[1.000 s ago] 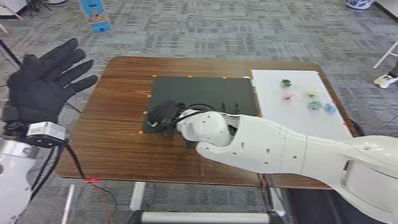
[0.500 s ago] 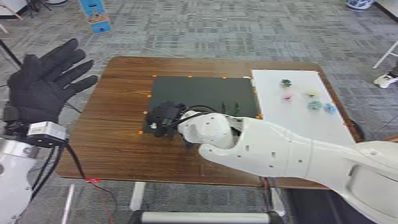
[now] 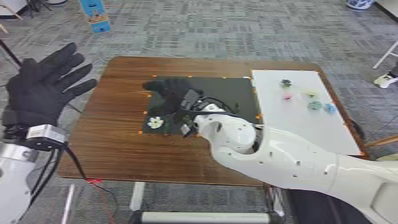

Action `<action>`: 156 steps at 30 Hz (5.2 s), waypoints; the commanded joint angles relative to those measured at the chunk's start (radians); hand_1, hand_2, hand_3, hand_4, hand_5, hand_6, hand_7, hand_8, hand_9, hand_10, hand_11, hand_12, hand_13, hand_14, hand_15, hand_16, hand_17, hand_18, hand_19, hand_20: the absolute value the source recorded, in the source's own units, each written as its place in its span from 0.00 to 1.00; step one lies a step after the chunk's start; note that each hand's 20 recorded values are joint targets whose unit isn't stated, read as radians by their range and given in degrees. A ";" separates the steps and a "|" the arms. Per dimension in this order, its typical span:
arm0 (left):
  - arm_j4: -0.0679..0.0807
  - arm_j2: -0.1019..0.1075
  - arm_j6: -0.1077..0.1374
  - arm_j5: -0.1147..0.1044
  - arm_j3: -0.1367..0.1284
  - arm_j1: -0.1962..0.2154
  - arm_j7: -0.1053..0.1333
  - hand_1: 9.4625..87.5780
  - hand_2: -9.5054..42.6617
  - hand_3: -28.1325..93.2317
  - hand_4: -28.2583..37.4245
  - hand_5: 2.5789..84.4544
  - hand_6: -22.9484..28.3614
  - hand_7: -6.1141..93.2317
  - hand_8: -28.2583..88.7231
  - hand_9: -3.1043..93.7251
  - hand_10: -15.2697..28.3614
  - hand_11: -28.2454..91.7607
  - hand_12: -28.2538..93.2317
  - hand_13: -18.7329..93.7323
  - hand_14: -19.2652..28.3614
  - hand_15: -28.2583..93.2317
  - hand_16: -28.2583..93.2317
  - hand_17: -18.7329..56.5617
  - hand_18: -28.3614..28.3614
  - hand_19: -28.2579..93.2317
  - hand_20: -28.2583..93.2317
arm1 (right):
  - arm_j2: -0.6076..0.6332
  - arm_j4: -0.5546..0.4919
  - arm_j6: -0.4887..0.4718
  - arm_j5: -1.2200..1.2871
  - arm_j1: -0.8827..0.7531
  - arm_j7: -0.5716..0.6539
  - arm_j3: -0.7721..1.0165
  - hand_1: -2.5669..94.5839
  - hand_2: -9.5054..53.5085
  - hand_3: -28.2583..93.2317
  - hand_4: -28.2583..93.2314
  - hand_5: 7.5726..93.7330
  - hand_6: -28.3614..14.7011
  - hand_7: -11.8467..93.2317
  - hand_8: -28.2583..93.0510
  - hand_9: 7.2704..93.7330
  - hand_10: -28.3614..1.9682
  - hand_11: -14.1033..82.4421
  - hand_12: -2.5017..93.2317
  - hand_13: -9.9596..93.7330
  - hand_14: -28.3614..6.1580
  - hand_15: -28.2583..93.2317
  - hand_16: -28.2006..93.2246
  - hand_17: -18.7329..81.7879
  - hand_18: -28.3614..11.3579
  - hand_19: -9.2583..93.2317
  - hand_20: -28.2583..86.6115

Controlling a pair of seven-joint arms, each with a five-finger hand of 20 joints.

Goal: Arrange flowers

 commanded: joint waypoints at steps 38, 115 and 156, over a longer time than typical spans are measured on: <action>-0.044 -0.110 0.036 0.007 -0.037 0.123 0.007 0.15 0.08 0.75 0.00 0.32 0.51 0.20 0.18 0.28 0.61 0.34 0.36 0.34 0.71 0.34 0.27 0.13 0.95 0.58 0.24 | 0.457 0.176 -0.212 -0.167 -0.422 0.423 0.500 0.37 0.00 0.89 0.00 0.46 0.58 0.31 0.13 0.50 0.56 0.36 0.21 0.69 0.56 0.95 0.47 0.50 0.18 0.93 0.69; 0.029 0.010 -0.025 0.011 0.118 -0.121 0.017 0.15 0.08 0.75 0.00 0.32 0.51 0.20 0.18 0.28 0.61 0.34 0.37 0.34 0.71 0.34 0.27 0.13 0.96 0.58 0.24 | -0.324 0.611 0.297 -0.010 0.254 0.008 -0.419 0.61 0.00 0.89 0.00 0.82 0.76 0.49 0.19 0.91 0.74 0.35 0.48 0.83 0.70 0.95 0.53 0.61 0.21 1.00 0.72; 0.033 0.022 -0.020 0.011 0.151 -0.153 0.031 0.15 0.09 0.75 0.00 0.32 0.51 0.20 0.18 0.28 0.61 0.34 0.36 0.34 0.71 0.34 0.27 0.13 0.96 0.58 0.24 | -0.355 0.628 0.328 -0.002 0.359 0.005 -0.524 0.61 0.00 0.89 0.00 0.82 0.78 0.48 0.19 0.92 0.77 0.30 0.49 0.83 0.71 0.95 0.53 0.61 0.21 1.00 0.73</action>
